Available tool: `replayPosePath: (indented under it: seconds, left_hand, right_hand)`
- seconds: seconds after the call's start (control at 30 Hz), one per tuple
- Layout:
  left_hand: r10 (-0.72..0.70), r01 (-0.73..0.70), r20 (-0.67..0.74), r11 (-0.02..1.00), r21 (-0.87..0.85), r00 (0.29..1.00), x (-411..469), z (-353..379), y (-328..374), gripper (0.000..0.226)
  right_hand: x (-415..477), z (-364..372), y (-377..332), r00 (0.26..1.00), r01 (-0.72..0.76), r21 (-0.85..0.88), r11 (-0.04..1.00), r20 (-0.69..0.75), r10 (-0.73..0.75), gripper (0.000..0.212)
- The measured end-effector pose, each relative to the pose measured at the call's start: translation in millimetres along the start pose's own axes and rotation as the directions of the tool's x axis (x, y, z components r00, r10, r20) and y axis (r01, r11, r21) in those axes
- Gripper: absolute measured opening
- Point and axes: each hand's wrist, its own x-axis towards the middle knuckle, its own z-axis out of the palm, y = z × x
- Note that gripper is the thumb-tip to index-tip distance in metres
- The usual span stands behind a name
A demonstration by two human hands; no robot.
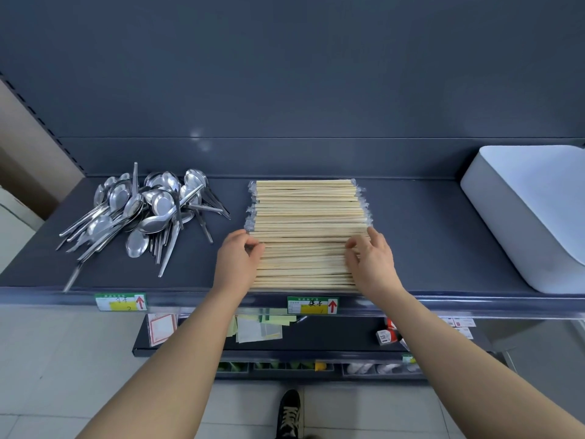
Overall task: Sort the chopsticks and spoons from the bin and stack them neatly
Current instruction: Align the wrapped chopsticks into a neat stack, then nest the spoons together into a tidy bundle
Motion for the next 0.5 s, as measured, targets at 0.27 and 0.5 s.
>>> replayPosePath:
  seconds: [0.27,0.5]
  left_hand:
    - [-0.03,0.03,0.017,0.999,-0.028,0.999,2,6,0,0.038]
    - [0.063,-0.063,0.001,0.995,0.073,0.998,4,-18,4,0.033]
  right_hand:
    - [-7,2,1,0.998,0.055,-0.05,0.997,0.01,-0.054,0.033]
    - [-4,-5,-17,0.981,0.174,-0.328,0.929,-0.026,-0.193,0.038]
